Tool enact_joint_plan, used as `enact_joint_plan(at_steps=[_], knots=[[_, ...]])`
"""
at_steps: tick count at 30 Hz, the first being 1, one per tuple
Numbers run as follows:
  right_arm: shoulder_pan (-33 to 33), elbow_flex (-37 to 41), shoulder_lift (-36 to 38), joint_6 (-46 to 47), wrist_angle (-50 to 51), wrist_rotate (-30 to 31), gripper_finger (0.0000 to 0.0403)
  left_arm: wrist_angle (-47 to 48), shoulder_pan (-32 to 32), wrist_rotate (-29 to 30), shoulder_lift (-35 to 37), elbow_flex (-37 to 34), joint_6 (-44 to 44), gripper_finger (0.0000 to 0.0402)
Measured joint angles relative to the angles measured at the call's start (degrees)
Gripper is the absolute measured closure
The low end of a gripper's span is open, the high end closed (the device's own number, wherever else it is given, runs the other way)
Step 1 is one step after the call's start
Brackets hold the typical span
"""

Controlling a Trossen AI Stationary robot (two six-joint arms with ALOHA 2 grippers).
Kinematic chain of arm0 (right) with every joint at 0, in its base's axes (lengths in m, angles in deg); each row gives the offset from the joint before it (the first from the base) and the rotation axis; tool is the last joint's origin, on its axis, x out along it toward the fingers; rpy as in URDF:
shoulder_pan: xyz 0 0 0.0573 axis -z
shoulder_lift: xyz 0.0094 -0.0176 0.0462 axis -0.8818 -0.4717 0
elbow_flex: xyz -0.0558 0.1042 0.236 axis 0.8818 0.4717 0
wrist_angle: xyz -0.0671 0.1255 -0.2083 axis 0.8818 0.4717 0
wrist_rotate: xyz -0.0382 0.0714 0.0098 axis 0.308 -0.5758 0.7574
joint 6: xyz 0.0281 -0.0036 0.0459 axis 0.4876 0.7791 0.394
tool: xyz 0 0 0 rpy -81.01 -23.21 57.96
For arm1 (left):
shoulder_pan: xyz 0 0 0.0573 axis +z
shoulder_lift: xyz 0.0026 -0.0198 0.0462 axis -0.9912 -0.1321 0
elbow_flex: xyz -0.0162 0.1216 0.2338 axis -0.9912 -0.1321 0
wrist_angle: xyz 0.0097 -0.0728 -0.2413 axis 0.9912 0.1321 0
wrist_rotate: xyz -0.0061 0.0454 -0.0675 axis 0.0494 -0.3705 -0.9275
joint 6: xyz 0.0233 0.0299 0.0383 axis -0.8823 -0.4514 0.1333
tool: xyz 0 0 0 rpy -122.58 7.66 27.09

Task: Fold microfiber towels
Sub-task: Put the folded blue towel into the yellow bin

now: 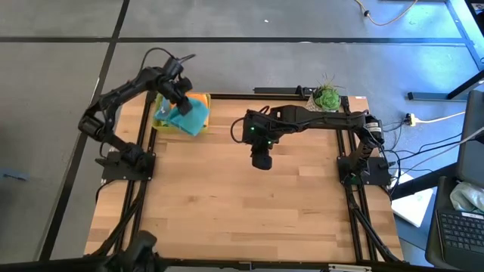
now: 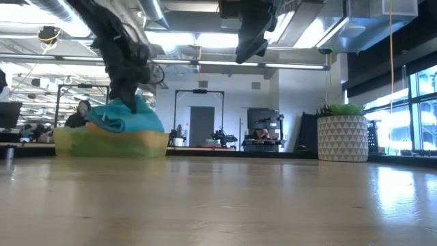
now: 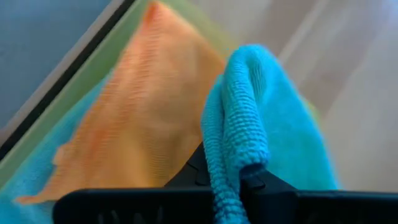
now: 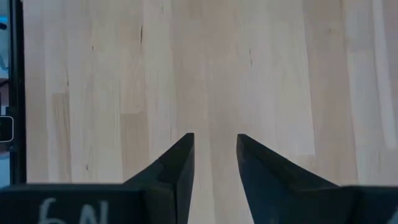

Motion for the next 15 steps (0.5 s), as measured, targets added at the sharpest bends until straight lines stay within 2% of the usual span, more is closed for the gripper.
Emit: enact_joint_plan(at_steps=[6, 11, 15], knots=[[0.0, 0.0, 0.0, 0.0, 1.49, -0.02, 0.0281, -1.37, 2.9, 2.92, -5.55, 0.0, -0.73, 0.0401], [0.0, 0.0, 0.02, 0.26, 1.77, 0.0, 0.0281, -3.45, 4.84, 3.54, -8.87, 0.0, 4.38, 0.0401], [0.0, 0.0, 0.02, 0.31, 1.73, 0.68, 0.0281, -6.01, 6.94, 3.61, -8.88, 0.0, 7.87, 0.0401]])
